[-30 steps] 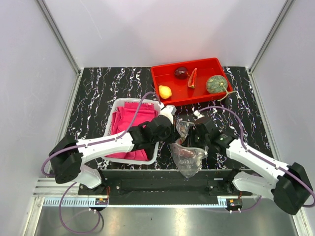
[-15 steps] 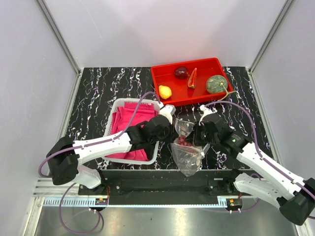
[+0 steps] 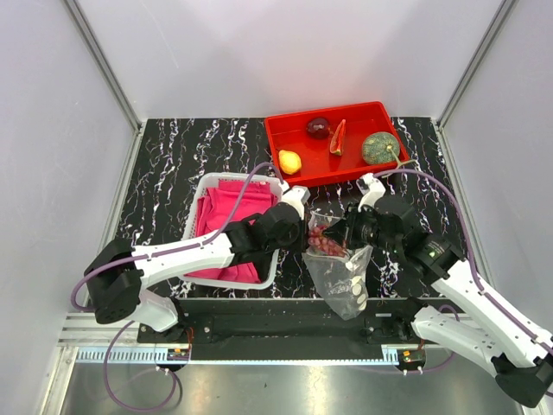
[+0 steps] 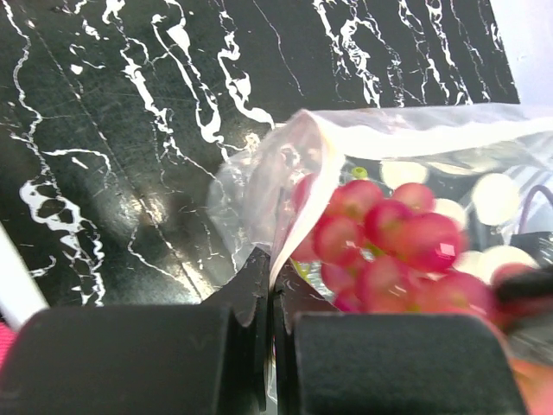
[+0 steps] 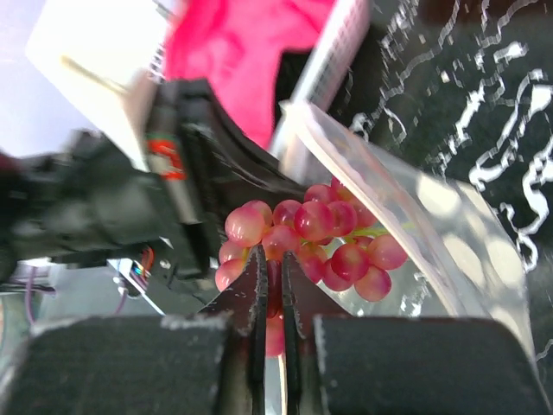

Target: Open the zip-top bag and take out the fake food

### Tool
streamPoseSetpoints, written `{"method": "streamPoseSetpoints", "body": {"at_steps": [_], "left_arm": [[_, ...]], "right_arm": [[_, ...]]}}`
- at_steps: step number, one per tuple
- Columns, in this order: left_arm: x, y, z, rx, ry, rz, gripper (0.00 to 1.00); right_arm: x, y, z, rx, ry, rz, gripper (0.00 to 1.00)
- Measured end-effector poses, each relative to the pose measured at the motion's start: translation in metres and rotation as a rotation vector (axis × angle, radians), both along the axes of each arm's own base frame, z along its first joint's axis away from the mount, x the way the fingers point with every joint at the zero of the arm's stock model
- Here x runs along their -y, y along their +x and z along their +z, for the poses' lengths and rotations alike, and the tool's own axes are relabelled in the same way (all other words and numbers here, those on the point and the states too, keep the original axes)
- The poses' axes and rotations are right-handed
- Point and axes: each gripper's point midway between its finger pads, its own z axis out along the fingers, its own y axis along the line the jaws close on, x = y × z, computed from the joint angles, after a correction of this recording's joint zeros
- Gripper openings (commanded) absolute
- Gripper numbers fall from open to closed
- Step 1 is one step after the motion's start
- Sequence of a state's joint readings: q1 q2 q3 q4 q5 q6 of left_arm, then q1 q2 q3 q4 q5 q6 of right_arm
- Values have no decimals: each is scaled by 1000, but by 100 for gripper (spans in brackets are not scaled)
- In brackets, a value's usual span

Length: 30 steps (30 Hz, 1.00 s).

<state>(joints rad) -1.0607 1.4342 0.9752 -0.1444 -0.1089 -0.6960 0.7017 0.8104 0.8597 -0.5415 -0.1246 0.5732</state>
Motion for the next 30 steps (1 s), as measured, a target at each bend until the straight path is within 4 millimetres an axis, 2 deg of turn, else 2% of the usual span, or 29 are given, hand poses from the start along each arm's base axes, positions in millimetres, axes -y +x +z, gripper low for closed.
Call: {"method": "streamPoseSetpoints", "body": {"at_steps": [9,19,22,28,30], "left_arm": [[9,-3,5,-32,-53,-10,0],[16,-7,10,-56,-104,-19,0],[15,-8,5,-59,-101,-20,0],[12,-10,-2,-68,-87,-20,0],[12,-10,-3,-68,-85,-20,0]], "right_arm": [[-12,14,51,128,109,-1,0],[-10,33,67,200,110,-65,0],[-4,39,85,254,101,-94,0],[16,61,144,432,70,-211,0],[19,72,150,458,39,-242,0]]}}
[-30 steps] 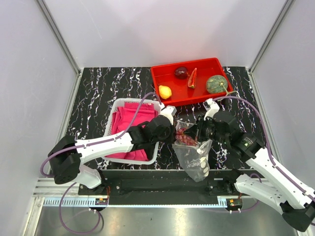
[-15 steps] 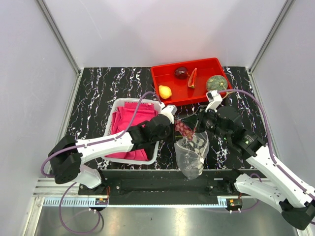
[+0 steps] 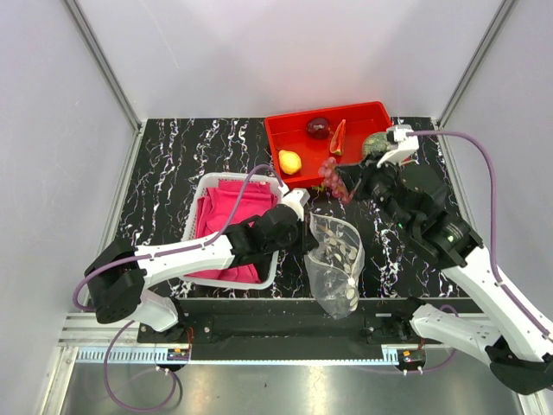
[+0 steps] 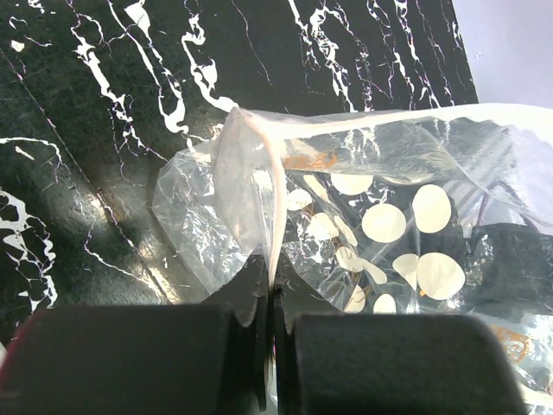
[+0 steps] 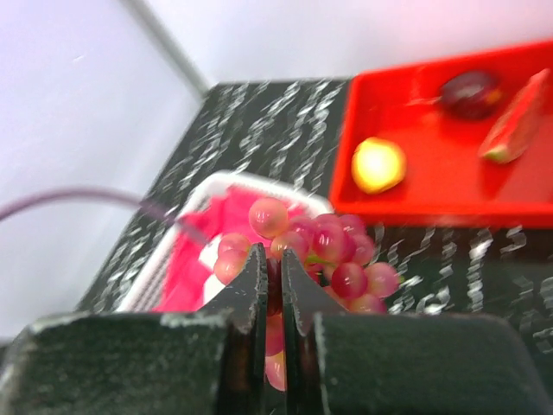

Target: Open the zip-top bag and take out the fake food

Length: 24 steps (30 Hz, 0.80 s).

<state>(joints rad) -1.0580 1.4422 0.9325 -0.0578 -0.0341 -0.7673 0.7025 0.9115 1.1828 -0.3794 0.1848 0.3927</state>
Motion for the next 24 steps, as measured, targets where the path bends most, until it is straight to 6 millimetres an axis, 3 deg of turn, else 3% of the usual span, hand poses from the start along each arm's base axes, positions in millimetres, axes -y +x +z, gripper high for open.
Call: {"method": "streamPoseSetpoints", "body": {"at_steps": [5,11,19,24], "left_arm": [[-1,1,-1,11,10,-7,0],[-10,10,-5,18,34,9,0],[-17,21,-4,32,45,28,0],[-19,24,-4,34,46,33,0]], "right_arm": [[4,41,5,49,-108,-139,0],[11,108,-30,40,-334,-305,0],[81,197,-82,-70,-460,-499,0],[98,238,-119,-138,-484,-508,0]]}}
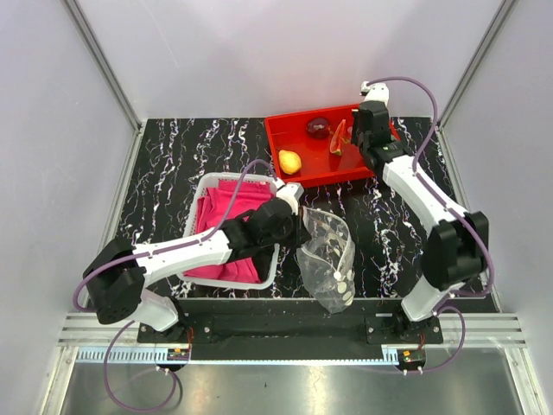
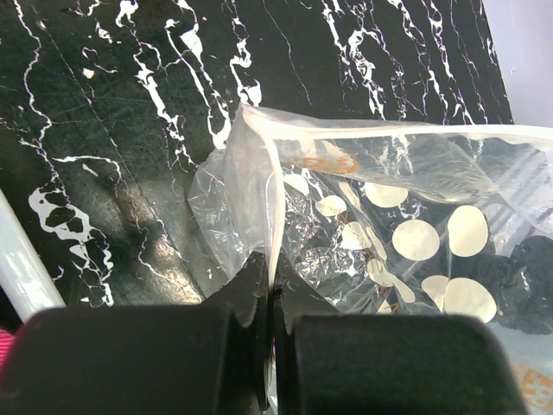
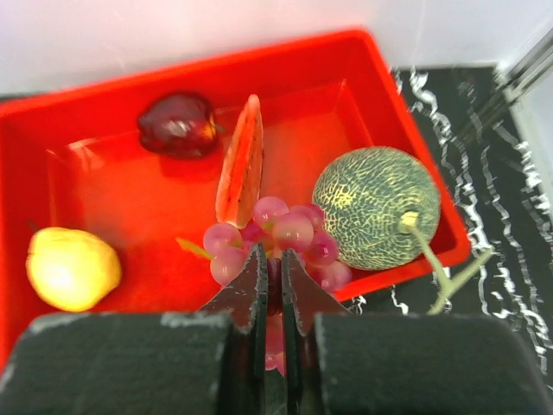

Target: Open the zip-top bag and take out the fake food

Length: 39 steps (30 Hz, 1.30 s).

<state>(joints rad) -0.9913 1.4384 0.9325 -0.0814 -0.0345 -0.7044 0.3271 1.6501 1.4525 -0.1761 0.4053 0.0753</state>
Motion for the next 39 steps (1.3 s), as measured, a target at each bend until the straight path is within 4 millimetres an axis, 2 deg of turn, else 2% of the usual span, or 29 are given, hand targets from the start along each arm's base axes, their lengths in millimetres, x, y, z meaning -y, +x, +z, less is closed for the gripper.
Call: {"method": "streamPoseSetpoints", "body": {"at_steps": [7,13,15,18,20,26,30,32,36,39], "left_arm": [[-5,8,0,-2,-1,21,0],[-8,10,-2,-8,8,27,0],[-9,9,-2,-12,13,27,0],[-9,8,-3,-16,19,27,0],[-10,8,-3,-17,20,27,0],[-8,9,2,-13,13,26,0],[-6,10,6,-10,7,24,0],[-5,11,8,-8,4,24,0],[-3,12,13,-4,0,23,0],[2,16,20,1,1,19,0]], "right_arm": [[9,29,-66,-129,49,20,1],[6,47,-97,-200,83,38,25],[2,49,-104,-229,94,56,41],[-3,48,-111,-263,103,81,49],[-5,44,-113,-288,106,94,51],[-11,44,-98,-291,134,129,62],[-13,32,-90,-315,162,133,64],[-16,23,-79,-313,197,137,65],[-25,-7,-52,-301,300,167,67],[-31,-44,-33,-301,373,207,67]]}}
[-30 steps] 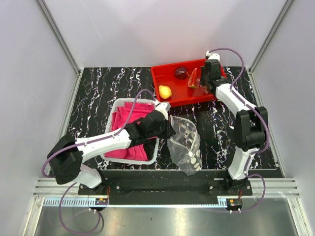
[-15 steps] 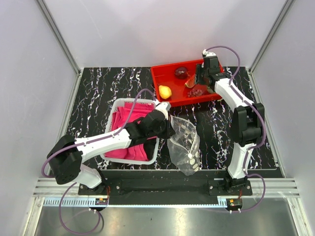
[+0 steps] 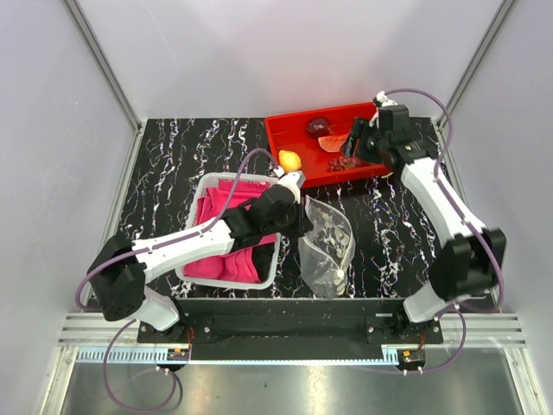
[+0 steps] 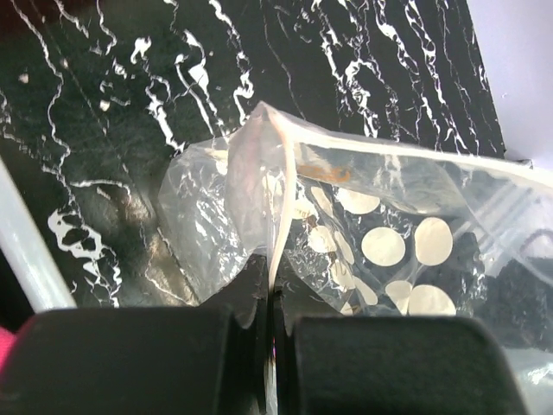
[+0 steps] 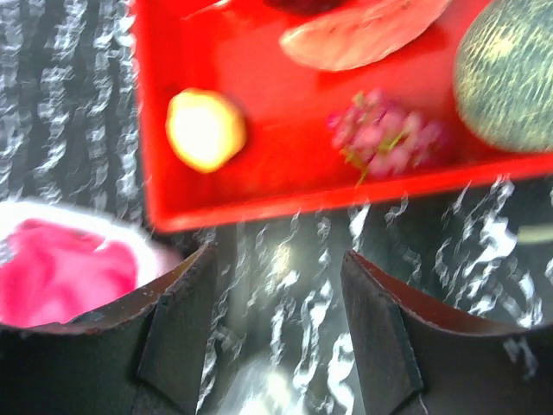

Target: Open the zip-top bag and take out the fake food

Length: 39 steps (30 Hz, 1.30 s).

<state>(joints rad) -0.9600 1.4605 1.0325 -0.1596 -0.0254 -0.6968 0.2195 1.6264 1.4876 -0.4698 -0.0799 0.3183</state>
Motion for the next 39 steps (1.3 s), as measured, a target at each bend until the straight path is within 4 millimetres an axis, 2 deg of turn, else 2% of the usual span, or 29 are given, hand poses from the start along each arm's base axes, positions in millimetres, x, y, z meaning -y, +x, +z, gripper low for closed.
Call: {"method": "streamPoseSetpoints", "body": {"at_steps": [4,8,12,14,18,20,22,23,25,26,27,29,30,31,35,37,39], "left_arm": [[6,7,10,11,12,1,0],[0,12,15,27,59,24,0],[-1,23,24,62,113,50,0],[5,33,30,87,151,64,3],[46,55,35,118,211,66,21],[70,62,24,120,235,52,31],[83,60,4,107,283,30,39],[89,57,-6,98,307,15,52],[98,51,-20,90,342,-13,66],[102,47,-25,90,357,-25,69],[106,42,-28,90,367,-39,77],[110,36,-26,99,370,-59,86],[114,32,-21,108,360,-65,97],[115,30,-16,116,351,-72,99],[104,21,8,157,326,-90,99],[94,15,32,181,294,-102,99],[84,9,64,214,235,-103,99]], "right_arm": [[-1,-53,21,6,70,33,69],[9,-100,40,27,80,31,70],[20,-133,59,71,99,-2,70],[23,-150,69,94,121,-17,71],[28,-175,89,139,152,-26,72],[31,-185,99,148,152,-29,73],[36,-191,107,163,141,-43,73],[39,-194,109,169,133,-48,74],[47,-201,112,187,107,-76,76],[52,-205,112,189,94,-88,77],[56,-209,111,189,79,-103,77],[64,-215,108,189,57,-126,79],[66,-217,106,188,50,-136,79],[68,-219,103,182,44,-142,80],[72,-224,86,138,30,-163,81],[72,-224,77,113,29,-171,83],[72,-226,70,98,33,-177,94]]}}
